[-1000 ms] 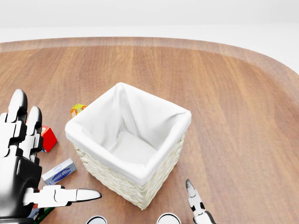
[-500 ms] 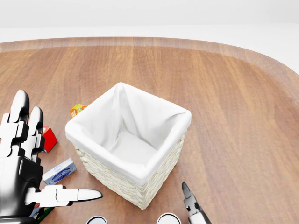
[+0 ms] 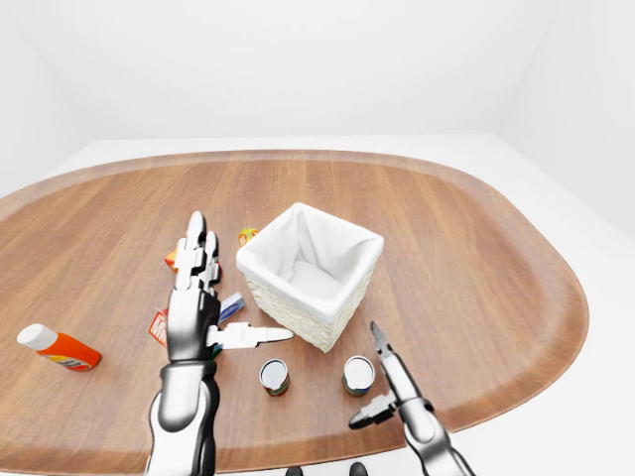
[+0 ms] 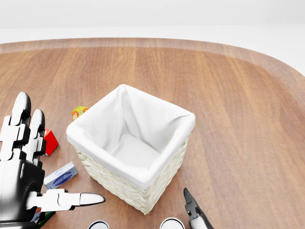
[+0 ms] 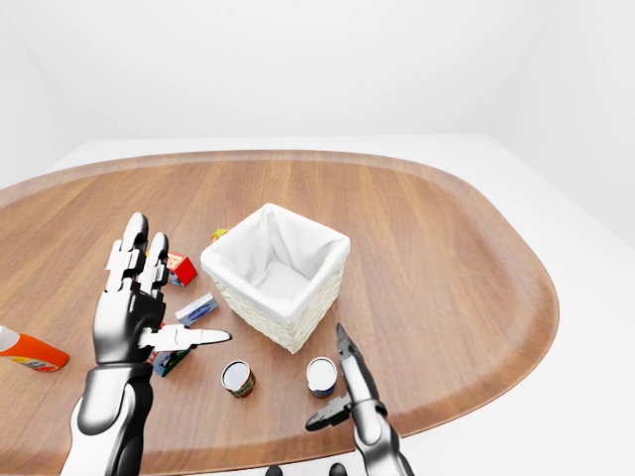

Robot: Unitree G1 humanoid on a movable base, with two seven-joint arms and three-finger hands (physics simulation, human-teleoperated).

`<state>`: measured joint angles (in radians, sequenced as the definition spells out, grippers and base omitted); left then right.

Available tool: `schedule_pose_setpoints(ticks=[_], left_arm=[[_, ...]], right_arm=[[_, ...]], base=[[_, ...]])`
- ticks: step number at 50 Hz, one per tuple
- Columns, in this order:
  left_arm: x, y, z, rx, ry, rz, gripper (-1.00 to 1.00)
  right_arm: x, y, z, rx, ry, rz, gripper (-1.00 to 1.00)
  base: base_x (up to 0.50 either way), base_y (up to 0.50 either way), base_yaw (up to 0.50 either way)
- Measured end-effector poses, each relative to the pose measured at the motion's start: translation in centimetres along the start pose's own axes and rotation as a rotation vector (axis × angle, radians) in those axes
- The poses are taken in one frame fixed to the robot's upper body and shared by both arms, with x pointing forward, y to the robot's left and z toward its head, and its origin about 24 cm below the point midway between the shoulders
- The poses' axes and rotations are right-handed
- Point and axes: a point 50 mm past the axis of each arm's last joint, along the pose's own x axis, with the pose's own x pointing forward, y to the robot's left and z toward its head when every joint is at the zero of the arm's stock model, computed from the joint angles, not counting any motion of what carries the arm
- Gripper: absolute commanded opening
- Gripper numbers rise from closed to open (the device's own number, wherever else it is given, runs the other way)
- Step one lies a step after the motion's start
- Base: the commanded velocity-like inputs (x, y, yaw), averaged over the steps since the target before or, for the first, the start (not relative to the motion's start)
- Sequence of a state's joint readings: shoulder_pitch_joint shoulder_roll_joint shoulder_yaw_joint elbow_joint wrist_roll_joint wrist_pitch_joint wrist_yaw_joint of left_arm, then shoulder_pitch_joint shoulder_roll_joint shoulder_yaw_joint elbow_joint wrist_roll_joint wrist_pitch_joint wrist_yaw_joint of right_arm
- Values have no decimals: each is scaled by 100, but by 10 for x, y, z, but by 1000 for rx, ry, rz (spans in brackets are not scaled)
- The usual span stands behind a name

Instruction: Pick up the alphabet soup, and put it in the basket.

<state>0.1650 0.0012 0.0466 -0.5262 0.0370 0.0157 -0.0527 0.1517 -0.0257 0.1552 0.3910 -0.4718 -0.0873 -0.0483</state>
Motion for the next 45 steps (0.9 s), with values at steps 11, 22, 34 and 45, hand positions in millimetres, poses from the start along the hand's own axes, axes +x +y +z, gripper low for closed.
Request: schedule_pose_setpoints(ticks=[11,22,34,45], left_arm=[[0,0,0,0,1,-1,100],[0,0,-1,1,1,-1,100],[0,0,-1,2,2,-2,100],[0,-1,-2,3,3,-3,100]], right_arm=[[3,2,-2,-17,15,8,100],[6,4,-3,-28,22,17,100],[8,6,-3,-38,25,28,100],[7,7,-2,-43,22,37,100]], base=[[0,0,0],[0,0,0],[0,0,0],[0,0,0]])
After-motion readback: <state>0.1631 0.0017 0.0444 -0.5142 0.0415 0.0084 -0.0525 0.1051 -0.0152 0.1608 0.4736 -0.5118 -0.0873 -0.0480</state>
